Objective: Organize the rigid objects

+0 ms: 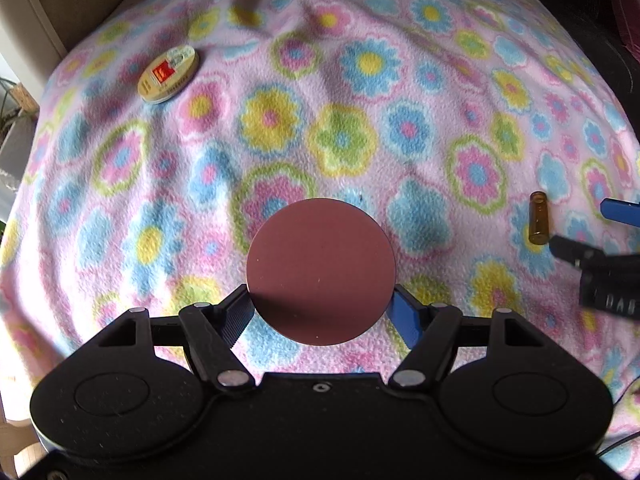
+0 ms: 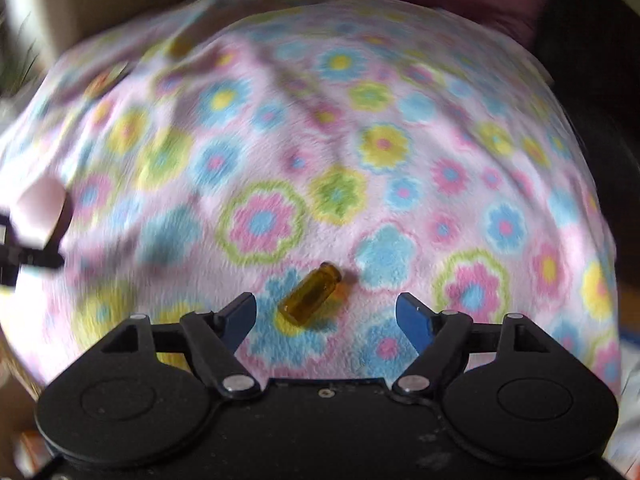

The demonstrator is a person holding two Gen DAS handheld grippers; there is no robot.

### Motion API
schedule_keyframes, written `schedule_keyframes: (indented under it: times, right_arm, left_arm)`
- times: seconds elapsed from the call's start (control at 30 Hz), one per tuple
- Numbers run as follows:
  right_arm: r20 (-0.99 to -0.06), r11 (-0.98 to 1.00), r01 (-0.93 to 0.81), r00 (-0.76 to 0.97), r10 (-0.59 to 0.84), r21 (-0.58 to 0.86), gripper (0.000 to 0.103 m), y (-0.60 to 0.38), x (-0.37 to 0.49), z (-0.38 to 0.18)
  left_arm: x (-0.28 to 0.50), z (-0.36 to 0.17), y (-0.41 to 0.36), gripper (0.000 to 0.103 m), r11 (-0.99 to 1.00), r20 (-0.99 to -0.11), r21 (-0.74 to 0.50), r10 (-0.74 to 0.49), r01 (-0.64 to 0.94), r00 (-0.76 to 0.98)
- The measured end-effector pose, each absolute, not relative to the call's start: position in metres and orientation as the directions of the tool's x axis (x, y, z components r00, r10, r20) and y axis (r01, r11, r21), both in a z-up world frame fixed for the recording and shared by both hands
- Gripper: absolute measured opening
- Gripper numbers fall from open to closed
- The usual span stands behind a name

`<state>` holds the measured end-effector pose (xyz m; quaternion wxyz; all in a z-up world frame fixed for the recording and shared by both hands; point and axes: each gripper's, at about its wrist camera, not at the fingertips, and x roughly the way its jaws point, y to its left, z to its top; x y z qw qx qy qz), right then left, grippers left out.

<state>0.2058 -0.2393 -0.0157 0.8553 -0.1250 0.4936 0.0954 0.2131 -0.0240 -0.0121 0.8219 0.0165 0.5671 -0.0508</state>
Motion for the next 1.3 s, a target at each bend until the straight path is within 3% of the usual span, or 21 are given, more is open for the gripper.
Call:
schedule_keyframes:
  times: [0.13,0.47,0.8,0.87,0.9,0.93,1.1,1.3]
  right_arm:
    - [-0.867,0.876,-0.454,0.489,0.094,-0.161,0.075,-0.237,0.204,-0.027]
    - [-0.897,0.789,-0.615,0.357,0.260,-0.016,0.069,-0.263,0.246,-0.036]
    - [-0.933,0.637,-0.770,0.248,0.262,-0.026,0.069,-0.252,0.258,-0.052]
    - [-0.939,0.616,-0.787,0.224,0.259,-0.018,0.066,-0.251,0.262,-0.056]
    - [-0.943,0.607,-0.795,0.207,0.261,-0.006,0.059,-0.250,0.263,-0.058]
    - [-0.947,0.599,-0.800,0.183,0.265,0.013,0.053,-0.249,0.264,-0.060]
    - [-0.940,0.655,-0.753,0.182,0.288,0.055,0.053,-0.252,0.265,-0.060]
    - [-0.936,0.833,-0.548,0.250,0.248,0.074,0.053,-0.262,0.249,-0.057]
  left_arm:
    - [0.214,-0.020,-0.029,0.067,0.992,-0.940,-0.038,-0.075,0.117,0.334]
    - [0.224,-0.031,-0.041,0.068,0.990,-0.952,-0.085,-0.114,0.114,0.283]
    - [0.227,-0.038,-0.049,0.067,0.987,-0.960,-0.086,-0.118,0.133,0.254]
    - [0.228,-0.038,-0.050,0.067,0.987,-0.960,-0.086,-0.118,0.134,0.254]
    - [0.228,-0.038,-0.050,0.067,0.987,-0.960,-0.089,-0.121,0.133,0.253]
    - [0.229,-0.038,-0.049,0.067,0.987,-0.960,-0.092,-0.123,0.131,0.250]
    - [0.230,-0.039,-0.046,0.068,0.987,-0.959,-0.093,-0.124,0.129,0.253]
    - [0.235,-0.045,-0.041,0.075,0.991,-0.959,-0.054,-0.086,0.123,0.269]
